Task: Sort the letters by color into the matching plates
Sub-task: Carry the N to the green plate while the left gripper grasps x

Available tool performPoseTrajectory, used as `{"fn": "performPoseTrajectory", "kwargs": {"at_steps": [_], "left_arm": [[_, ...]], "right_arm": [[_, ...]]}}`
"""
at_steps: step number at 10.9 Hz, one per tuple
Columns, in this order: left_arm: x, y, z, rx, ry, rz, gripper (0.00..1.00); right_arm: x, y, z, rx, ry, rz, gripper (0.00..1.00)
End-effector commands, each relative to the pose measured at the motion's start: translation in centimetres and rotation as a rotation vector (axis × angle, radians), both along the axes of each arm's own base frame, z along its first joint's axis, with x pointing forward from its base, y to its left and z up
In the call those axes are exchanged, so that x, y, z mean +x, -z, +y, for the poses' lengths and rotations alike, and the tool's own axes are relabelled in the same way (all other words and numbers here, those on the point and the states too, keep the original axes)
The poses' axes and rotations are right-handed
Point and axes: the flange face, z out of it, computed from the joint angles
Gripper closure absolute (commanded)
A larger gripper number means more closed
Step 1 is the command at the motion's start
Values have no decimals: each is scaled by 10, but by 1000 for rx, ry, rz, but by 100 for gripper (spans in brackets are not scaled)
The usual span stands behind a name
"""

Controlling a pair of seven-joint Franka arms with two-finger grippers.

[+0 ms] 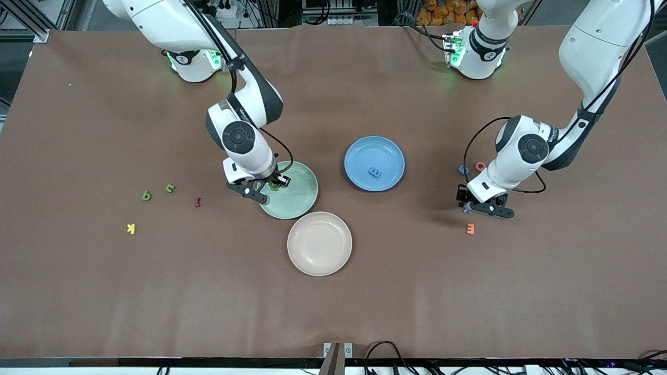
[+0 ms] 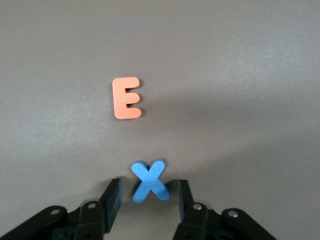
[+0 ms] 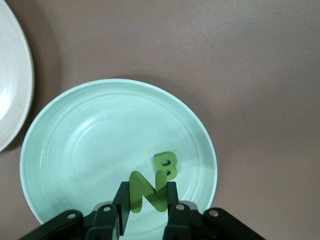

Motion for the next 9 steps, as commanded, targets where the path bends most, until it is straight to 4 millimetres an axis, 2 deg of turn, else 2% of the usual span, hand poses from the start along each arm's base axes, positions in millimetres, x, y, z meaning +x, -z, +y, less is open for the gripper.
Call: {"fn": "performPoseTrajectory", "kwargs": {"at_steps": [1,2,3,7,9], "left_arm": [[6,1,3,2,12,-14,79],[6,1,3,1,13,-14,92],[6,2,3,0,10,-12,100],[10,-3,5,22,8,2,100],[17,-16,-3,57,11,35,100]], "right_arm": [[11,-5,9,33,57,9,15],[12,-5,7,36,54,15,0],[13,-5,4,32,48,19,0],[22,-12,-16,29,-26,27,0],[31,-18,-34,38,-72,19,0]]}}
